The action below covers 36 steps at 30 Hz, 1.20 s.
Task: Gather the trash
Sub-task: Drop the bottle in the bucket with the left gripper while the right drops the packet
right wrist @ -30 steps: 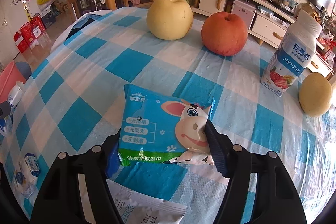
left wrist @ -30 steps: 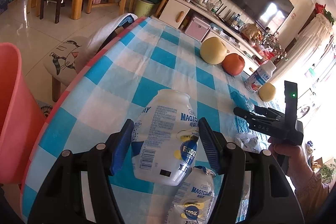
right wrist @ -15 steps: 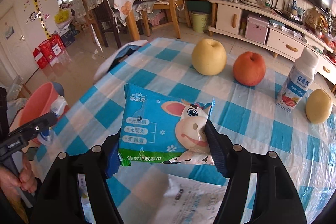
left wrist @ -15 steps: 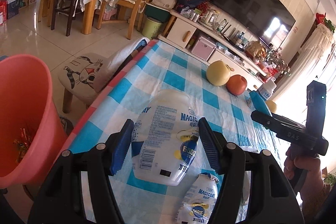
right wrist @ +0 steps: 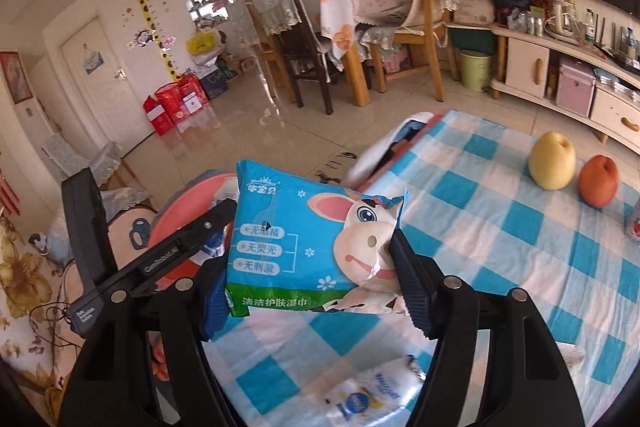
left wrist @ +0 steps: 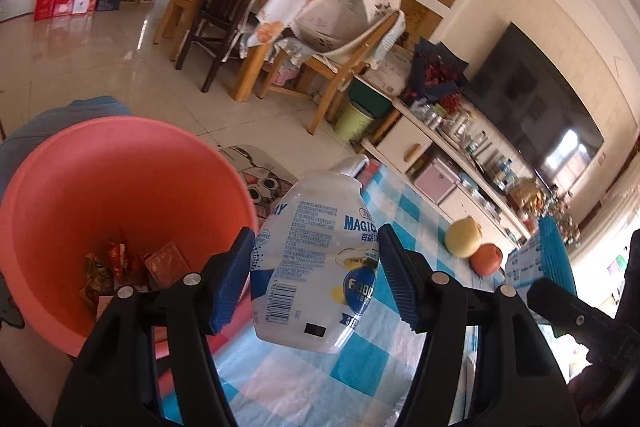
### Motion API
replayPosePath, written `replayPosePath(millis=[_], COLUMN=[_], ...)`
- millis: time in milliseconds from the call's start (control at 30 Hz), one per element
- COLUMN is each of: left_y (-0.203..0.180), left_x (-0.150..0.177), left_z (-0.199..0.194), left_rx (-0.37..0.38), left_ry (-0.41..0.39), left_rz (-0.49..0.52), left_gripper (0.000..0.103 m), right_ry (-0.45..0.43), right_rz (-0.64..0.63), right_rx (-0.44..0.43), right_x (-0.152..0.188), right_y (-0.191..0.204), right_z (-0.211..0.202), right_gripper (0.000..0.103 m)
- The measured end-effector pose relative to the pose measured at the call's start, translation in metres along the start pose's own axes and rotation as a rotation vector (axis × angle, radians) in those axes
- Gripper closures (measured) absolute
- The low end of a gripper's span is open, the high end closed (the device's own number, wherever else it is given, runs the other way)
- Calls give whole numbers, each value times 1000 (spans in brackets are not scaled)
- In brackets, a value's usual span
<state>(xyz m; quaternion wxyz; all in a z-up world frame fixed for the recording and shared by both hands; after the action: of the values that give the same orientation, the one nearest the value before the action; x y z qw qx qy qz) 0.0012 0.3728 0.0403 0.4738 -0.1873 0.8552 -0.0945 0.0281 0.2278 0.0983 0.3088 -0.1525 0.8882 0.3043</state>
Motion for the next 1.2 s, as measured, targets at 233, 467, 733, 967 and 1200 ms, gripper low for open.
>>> replayPosePath(millis=[233, 467, 733, 967, 1200], left_y=[76, 122, 146, 143, 120], left_x=[-9, -6, -7, -6, -15], left_z=[-20, -24, -19, -21, -22], left_rx=[-187, -287, -359, -368, -335], left_ry=[-57, -37, 0, -29, -103], left_rz=[-169, -285, -318, -292, -197], left_gripper=[39, 39, 28, 20, 15], right_ry=[43, 67, 87, 18, -43], right_rz=[-46, 2, 41, 64, 33], right_rx=[-103, -203, -213, -159, -8], right_x=[6, -1, -9, -13, 3], right_y=[86, 139, 156, 133, 90], right_z=[34, 74, 112, 87, 40], right_gripper=[33, 33, 19, 13, 11])
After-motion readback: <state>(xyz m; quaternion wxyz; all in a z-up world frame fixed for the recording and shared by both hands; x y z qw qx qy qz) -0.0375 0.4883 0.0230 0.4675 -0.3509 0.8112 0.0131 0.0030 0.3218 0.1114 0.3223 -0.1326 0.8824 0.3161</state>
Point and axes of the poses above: each gripper's, at about its wrist camera, not at the fingertips, and z roughly the way its jaws point, y to its left, x to its underside, the point moved 10 cm from there along z, roughly the way its jaws point, and after that the axes turned 12 degrees about z, right-handed, at the moved point
